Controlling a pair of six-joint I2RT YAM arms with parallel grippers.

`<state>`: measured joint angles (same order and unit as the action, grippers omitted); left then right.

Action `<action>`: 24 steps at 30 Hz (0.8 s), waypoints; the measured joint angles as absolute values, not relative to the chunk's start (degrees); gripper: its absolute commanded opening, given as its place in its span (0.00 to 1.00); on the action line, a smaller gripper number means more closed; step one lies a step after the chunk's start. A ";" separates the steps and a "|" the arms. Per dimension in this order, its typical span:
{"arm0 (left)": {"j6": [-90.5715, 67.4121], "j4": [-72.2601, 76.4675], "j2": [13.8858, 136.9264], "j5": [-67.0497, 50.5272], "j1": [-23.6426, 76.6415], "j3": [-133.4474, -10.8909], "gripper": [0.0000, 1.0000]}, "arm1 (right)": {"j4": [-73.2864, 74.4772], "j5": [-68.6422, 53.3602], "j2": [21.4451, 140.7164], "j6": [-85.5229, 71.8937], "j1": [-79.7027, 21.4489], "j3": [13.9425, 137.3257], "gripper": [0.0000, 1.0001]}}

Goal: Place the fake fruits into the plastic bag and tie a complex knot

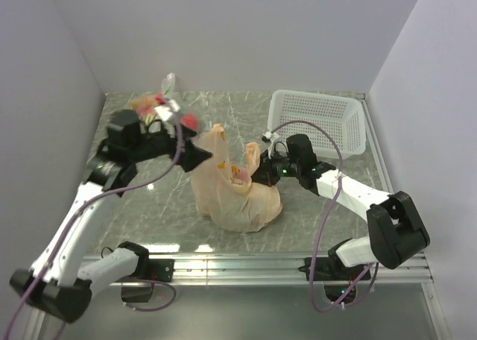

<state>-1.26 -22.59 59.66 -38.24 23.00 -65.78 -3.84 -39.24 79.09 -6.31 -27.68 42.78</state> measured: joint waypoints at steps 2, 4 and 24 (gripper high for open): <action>-0.30 -24.88 55.81 -38.54 17.08 -65.69 0.99 | -2.85 -39.20 79.09 -4.73 -27.94 43.38 0.00; 1.72 -27.66 52.99 -38.79 12.40 -64.29 0.99 | -1.76 -39.27 79.11 -2.92 -28.18 44.18 0.00; 8.16 -17.63 72.10 -52.23 11.79 -51.13 0.99 | 7.40 -41.65 82.02 12.60 -32.53 50.39 0.00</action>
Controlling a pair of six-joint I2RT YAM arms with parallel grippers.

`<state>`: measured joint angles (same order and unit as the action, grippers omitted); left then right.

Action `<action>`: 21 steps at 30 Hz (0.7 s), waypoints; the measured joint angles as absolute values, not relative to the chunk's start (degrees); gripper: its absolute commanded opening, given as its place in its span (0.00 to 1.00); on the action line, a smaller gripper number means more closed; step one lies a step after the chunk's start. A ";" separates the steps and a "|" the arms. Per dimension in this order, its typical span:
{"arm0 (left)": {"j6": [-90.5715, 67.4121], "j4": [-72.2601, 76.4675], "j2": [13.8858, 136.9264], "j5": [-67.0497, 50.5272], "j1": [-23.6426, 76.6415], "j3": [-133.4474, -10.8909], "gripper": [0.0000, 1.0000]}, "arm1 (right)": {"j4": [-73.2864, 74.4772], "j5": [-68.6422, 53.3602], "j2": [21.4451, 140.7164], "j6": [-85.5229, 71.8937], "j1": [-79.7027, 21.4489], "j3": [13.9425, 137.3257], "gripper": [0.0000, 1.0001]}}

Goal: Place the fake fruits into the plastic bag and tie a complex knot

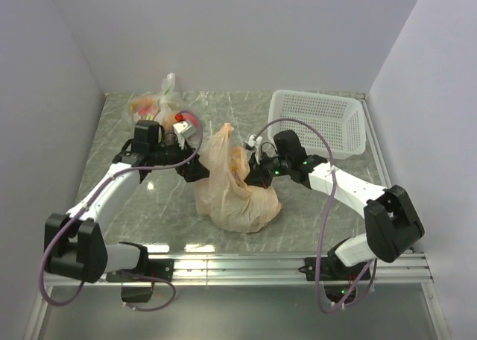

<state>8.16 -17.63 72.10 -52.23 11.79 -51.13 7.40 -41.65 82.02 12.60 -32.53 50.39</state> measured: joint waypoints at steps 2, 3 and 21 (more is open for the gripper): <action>7.01 -14.85 74.76 -53.60 13.43 -51.16 0.99 | 8.25 -41.74 82.87 14.37 -32.95 51.72 0.00; 6.22 -13.65 75.79 -54.24 13.93 -51.16 0.99 | 8.62 -41.85 83.22 15.27 -33.17 52.23 0.00; -4.86 -4.93 81.01 -61.14 16.56 -51.79 0.24 | 11.22 -40.32 84.88 22.57 -34.00 53.39 0.00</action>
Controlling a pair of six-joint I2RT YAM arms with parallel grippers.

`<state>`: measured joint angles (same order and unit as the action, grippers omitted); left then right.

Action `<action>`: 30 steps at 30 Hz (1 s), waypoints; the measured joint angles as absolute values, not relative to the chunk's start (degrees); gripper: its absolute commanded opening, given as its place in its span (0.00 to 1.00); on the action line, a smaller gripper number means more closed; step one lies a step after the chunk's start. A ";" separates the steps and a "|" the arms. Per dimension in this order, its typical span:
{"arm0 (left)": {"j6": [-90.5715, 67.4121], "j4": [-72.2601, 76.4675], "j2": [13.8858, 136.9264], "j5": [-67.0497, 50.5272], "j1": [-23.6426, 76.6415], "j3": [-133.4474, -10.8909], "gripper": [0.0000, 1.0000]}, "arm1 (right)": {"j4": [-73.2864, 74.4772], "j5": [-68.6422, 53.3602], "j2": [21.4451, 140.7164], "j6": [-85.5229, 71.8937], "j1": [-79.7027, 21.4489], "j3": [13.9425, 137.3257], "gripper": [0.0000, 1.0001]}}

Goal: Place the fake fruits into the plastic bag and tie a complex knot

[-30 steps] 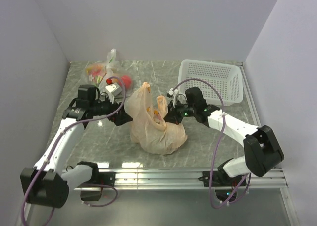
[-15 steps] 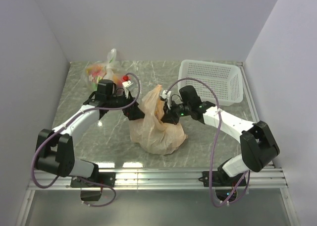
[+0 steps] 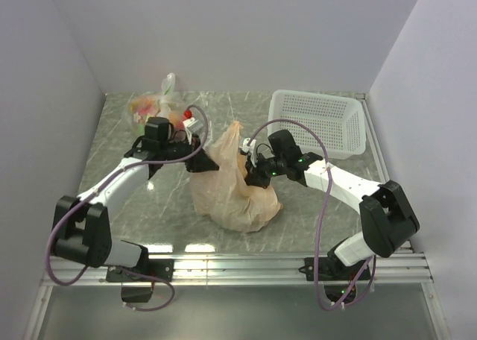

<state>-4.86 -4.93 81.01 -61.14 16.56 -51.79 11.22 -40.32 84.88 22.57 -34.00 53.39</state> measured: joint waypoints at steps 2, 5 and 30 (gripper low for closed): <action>-4.58 -6.68 78.32 -60.42 15.14 -51.79 0.52 | 11.29 -39.90 84.88 22.68 -34.00 53.39 0.00; -5.17 -10.26 73.03 -57.89 12.75 -51.88 0.81 | 11.35 -39.62 84.79 22.72 -34.00 53.39 0.00; -17.26 -18.00 65.89 6.22 42.44 -52.14 0.99 | 14.02 -40.71 81.65 25.71 -34.96 53.63 0.00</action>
